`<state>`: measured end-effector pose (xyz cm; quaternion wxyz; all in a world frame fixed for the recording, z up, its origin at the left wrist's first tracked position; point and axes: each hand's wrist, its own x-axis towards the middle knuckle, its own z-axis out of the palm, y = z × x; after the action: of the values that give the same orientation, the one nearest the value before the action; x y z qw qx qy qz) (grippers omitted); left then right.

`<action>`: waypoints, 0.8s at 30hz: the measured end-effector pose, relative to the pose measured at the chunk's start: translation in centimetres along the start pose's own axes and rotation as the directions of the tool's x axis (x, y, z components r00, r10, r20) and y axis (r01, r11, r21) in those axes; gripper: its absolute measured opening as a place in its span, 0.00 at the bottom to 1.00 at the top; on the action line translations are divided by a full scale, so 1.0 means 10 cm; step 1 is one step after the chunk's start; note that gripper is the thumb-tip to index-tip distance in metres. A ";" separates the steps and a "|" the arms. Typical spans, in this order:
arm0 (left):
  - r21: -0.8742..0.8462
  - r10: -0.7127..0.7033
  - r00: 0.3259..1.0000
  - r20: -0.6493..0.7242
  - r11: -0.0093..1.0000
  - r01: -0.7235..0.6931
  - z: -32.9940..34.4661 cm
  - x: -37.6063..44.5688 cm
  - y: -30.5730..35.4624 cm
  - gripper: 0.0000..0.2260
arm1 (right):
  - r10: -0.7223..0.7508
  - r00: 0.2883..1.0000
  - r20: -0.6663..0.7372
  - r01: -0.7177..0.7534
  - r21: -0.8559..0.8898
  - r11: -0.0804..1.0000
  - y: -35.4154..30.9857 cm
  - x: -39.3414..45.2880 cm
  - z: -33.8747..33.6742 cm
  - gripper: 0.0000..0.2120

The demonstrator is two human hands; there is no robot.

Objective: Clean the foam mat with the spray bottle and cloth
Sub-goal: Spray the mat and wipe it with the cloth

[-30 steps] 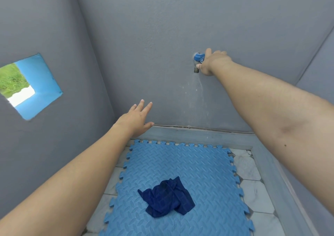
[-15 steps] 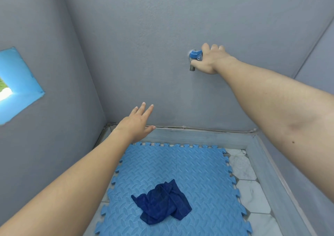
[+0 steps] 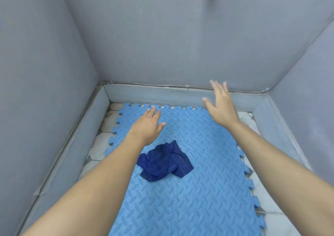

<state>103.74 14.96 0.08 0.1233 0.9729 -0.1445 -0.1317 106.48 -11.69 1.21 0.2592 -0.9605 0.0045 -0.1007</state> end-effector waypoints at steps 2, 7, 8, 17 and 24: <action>-0.027 -0.024 0.996 0.089 0.999 0.027 0.51 -0.03 0.06 0.26 | 0.247 0.942 0.228 -0.199 -0.214 0.956 0.70 -0.55 0.60 0.32; -0.001 -0.060 0.973 0.224 0.998 0.062 1.73 -0.13 0.09 0.34 | 0.384 0.911 0.150 -0.293 -0.419 0.859 1.48 -1.48 1.35 0.31; 0.009 -0.084 0.983 0.164 0.996 0.084 1.88 -0.11 0.07 0.33 | 0.359 0.927 0.106 -0.289 -0.408 0.866 1.50 -1.51 1.39 0.32; -0.195 -0.503 0.813 -0.294 0.864 0.464 2.03 0.85 -0.04 0.23 | 0.321 0.947 0.010 -0.292 -0.387 0.875 1.55 -1.47 1.44 0.31; -0.111 0.157 0.963 -0.218 0.977 -0.184 2.11 1.47 0.95 0.22 | 0.309 0.950 -0.033 -0.295 -0.409 0.863 1.56 -1.46 1.47 0.30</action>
<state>108.83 -2.69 -20.27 0.2117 0.9551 -0.2054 -0.0271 95.77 -17.02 -21.76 0.0650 -0.9822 0.1714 -0.0396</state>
